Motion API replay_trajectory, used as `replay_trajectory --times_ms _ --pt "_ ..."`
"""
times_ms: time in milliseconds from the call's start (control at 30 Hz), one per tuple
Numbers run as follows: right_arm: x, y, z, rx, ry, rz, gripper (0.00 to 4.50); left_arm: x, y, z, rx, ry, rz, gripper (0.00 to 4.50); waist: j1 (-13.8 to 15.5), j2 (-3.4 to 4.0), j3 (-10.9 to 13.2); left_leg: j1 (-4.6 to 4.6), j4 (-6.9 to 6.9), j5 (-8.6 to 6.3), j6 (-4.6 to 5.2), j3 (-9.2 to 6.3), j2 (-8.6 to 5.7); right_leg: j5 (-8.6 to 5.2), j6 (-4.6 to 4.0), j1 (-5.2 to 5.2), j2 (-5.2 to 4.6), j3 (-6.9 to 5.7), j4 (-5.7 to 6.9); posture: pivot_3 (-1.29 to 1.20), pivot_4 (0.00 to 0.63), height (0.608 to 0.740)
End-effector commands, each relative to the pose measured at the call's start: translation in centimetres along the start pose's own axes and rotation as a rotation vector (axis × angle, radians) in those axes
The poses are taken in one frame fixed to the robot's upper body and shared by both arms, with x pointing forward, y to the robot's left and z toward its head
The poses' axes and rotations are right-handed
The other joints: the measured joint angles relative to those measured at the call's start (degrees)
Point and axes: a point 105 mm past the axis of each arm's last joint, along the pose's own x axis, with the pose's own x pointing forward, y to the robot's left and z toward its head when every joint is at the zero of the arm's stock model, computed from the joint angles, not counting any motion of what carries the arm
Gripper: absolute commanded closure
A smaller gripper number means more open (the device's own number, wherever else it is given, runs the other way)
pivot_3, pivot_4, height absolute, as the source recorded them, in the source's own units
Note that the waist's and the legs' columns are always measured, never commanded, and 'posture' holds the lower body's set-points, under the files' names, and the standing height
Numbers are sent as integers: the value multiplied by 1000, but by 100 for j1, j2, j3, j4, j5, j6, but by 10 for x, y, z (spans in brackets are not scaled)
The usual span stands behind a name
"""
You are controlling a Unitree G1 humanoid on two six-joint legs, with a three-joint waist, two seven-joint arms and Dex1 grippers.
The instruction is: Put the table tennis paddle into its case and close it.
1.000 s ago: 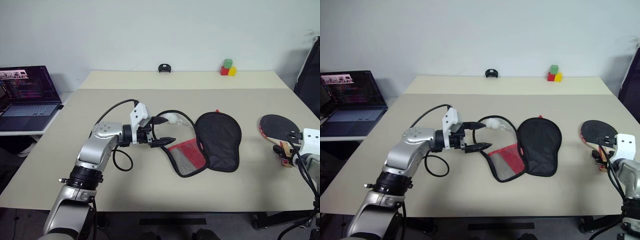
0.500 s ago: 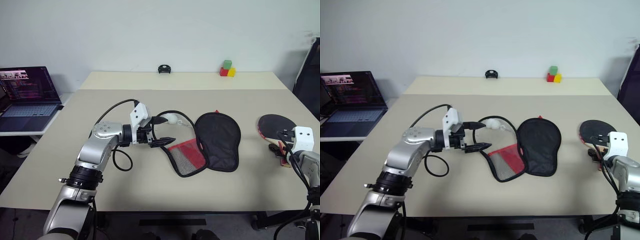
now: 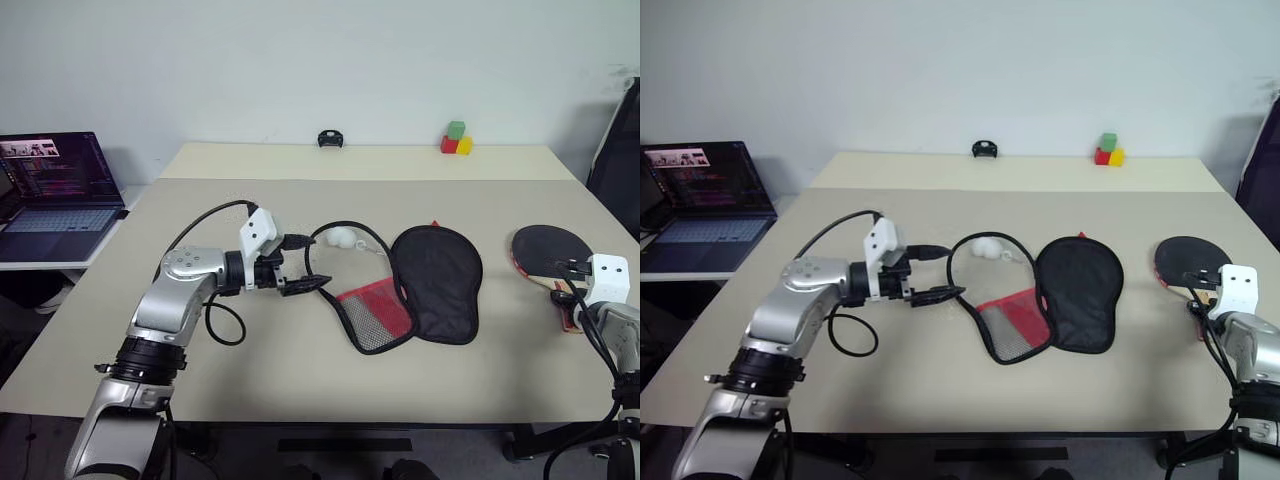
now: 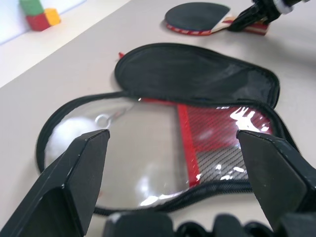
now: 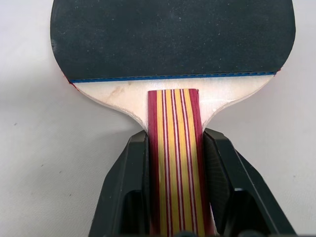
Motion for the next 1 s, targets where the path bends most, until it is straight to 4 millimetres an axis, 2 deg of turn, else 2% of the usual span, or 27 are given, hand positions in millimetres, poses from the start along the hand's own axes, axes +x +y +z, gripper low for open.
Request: replay_trajectory --times_ms 33,133,200,267,333,433,533,800,1000 --pt "-20 6 50 3 -156 22 3373 -11 7 7 24 -19 40 0 -7 7 4 -6 -1 0 0 0 0 0 0 -7 0 0 0 0 150 740" --pt "-36 27 71 -10 -210 87 3373 -14 8 6 21 -12 47 0 -18 13 8 -16 -1 0 0 1 1 0 0 -16 0 1 1 0 150 740" --pt "-42 35 76 -12 -221 112 3373 -14 8 5 21 -11 48 0 -17 17 10 -17 -2 0 0 1 1 0 0 -17 0 2 0 0 150 740" --pt "-51 53 80 -14 -231 158 3373 -15 8 5 20 -10 47 0 -2 17 10 -17 -2 0 0 -2 1 0 0 -16 0 -2 -1 0 150 740" --pt "-62 78 76 -11 -224 227 3373 -15 7 5 19 -9 45 0 1 17 10 -20 -2 0 0 -8 2 0 0 -16 0 -6 -3 0 150 740" --pt "-75 115 59 13 -182 318 3373 -16 7 6 20 -11 42 0 -1 17 10 -22 -2 0 0 -9 2 0 0 -17 0 -5 -3 0 150 740" --pt "-85 142 46 44 -154 365 3373 -16 7 6 20 -11 37 0 -3 18 10 -24 -4 0 0 -10 2 0 -1 -23 0 -2 1 0 150 740" --pt "-87 171 28 108 -138 332 3373 -16 7 7 24 -6 33 0 9 19 9 -45 -2 10 -19 -9 -5 0 0 -51 -2 -2 3 0 150 740" --pt "-81 181 12 90 -107 323 3373 -15 7 7 27 -6 35 0 -16 19 9 -47 -5 13 -22 -2 -5 0 -1 -65 2 6 12 0 150 740"
